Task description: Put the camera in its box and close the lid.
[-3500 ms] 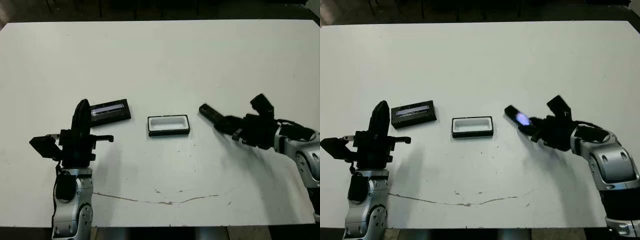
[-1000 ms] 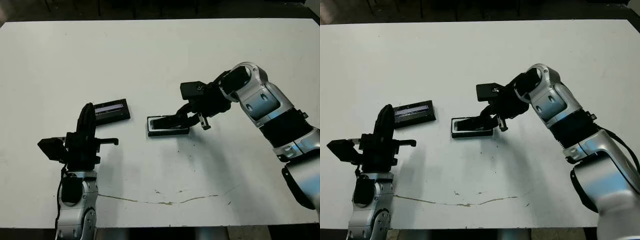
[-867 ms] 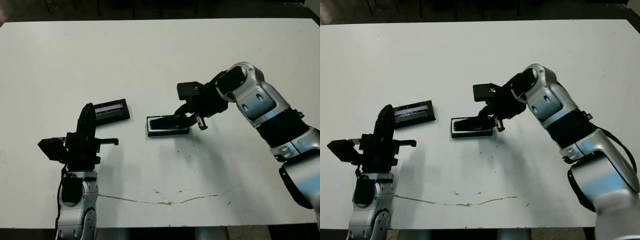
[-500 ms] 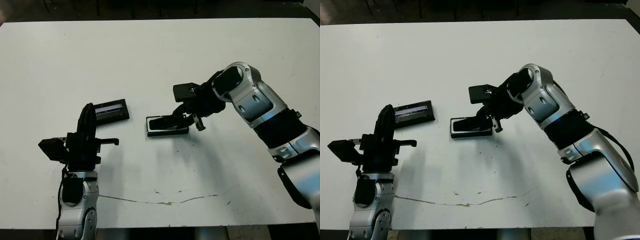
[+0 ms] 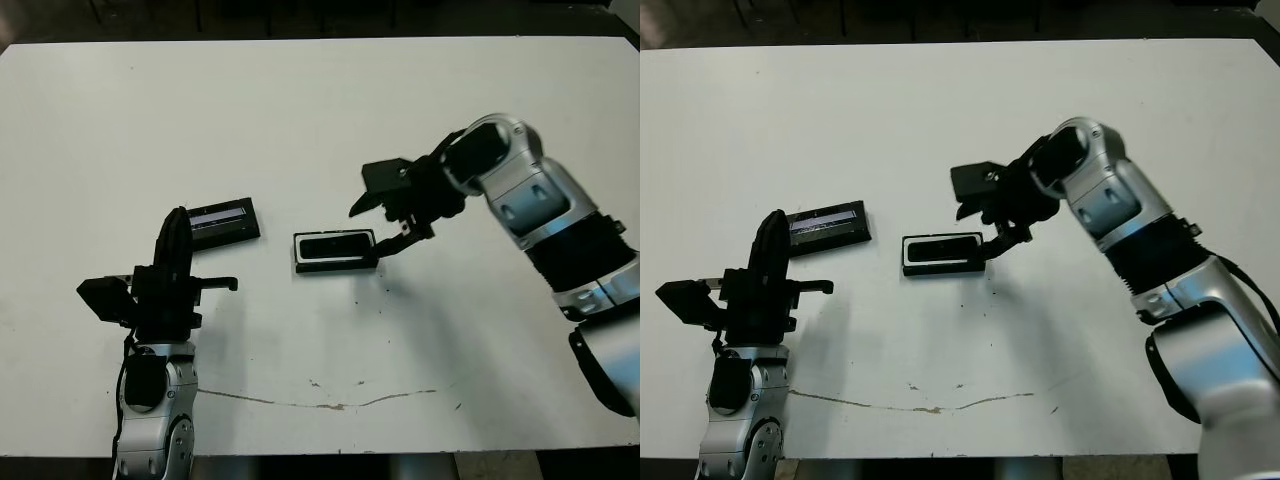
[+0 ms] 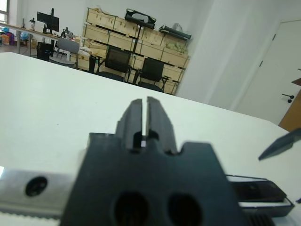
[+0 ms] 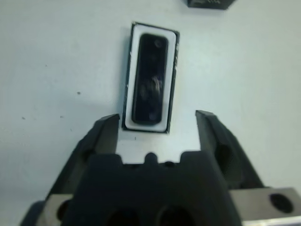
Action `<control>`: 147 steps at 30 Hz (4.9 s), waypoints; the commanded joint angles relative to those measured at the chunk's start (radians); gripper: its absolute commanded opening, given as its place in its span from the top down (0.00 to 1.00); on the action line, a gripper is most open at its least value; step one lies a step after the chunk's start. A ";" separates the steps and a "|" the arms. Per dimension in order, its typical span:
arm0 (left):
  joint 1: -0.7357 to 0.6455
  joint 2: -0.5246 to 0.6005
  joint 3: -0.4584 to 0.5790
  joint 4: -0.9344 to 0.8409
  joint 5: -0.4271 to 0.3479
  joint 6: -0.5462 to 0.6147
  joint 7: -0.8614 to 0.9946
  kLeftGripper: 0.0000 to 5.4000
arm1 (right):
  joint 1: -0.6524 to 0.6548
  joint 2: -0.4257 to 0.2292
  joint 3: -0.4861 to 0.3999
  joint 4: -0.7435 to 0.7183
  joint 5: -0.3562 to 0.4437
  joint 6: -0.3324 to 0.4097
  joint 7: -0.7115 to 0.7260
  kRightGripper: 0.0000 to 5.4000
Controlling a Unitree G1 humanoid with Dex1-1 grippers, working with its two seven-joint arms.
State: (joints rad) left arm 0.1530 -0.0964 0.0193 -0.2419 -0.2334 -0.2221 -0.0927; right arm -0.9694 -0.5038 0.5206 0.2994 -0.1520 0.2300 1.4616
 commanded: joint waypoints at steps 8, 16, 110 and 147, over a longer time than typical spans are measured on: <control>0.011 0.003 0.004 0.016 0.002 0.007 0.006 1.00 | 0.012 -0.051 -0.068 -0.063 0.012 0.012 -0.034 0.02; 0.011 0.002 0.004 0.015 -0.002 0.012 0.006 1.00 | 0.196 -0.010 -0.319 -0.270 0.148 0.180 -0.333 0.00; -0.351 0.646 0.262 -0.025 -0.102 0.239 -0.368 0.96 | 0.780 0.190 -0.609 -0.618 0.380 0.057 -1.124 1.00; -1.054 0.728 -0.165 1.111 0.094 0.271 -1.389 0.00 | 0.757 0.189 -0.606 -0.602 0.364 0.092 -1.146 1.00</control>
State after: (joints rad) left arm -0.8954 0.6276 -0.1311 0.8399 -0.1625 0.0716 -1.4591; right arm -0.2159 -0.3098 -0.0896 -0.3125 0.2211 0.3019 0.3204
